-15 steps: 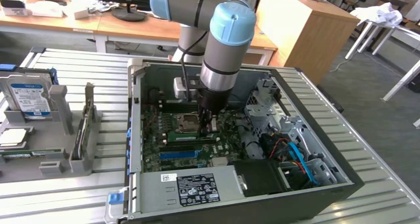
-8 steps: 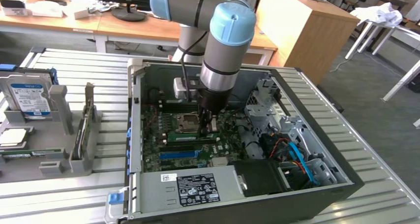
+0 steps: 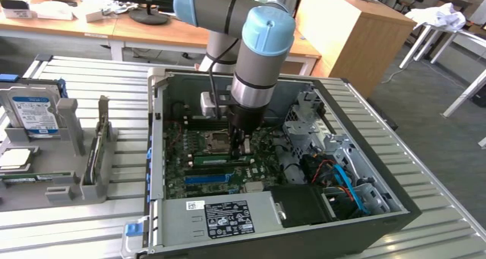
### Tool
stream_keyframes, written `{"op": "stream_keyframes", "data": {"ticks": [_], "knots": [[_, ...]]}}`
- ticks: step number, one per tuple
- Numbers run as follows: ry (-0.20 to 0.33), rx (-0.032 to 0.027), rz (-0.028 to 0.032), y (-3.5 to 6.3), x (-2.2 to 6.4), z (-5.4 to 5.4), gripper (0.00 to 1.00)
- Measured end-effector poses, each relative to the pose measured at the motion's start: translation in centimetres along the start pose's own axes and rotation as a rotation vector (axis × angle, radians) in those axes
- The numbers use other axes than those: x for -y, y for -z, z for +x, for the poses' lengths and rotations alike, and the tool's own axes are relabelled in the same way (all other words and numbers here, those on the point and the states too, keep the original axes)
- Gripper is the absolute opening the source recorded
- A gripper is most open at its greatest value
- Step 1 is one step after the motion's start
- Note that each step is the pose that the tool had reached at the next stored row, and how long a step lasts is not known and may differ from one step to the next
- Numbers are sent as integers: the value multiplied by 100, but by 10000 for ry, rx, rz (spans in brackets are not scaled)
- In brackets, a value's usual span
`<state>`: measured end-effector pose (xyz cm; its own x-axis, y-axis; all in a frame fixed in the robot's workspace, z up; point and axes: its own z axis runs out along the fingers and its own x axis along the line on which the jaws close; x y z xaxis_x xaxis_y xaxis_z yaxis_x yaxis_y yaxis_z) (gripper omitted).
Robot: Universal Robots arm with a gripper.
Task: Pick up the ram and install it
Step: 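Insert the ram into the slot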
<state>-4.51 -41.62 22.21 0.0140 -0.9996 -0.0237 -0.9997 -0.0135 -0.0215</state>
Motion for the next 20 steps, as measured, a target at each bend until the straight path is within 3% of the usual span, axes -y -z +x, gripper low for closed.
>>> {"op": "stream_keyframes", "data": {"ticks": [7, 10, 16, 20], "knots": [[0, 3, 2, -3, 0, 0, 13], [0, 2, 2, -2, 0, 0, 25], [-1, -3, -1, 7, 0, 0, 25], [-1, 1, 1, 74, 2, -2, 25]]}}
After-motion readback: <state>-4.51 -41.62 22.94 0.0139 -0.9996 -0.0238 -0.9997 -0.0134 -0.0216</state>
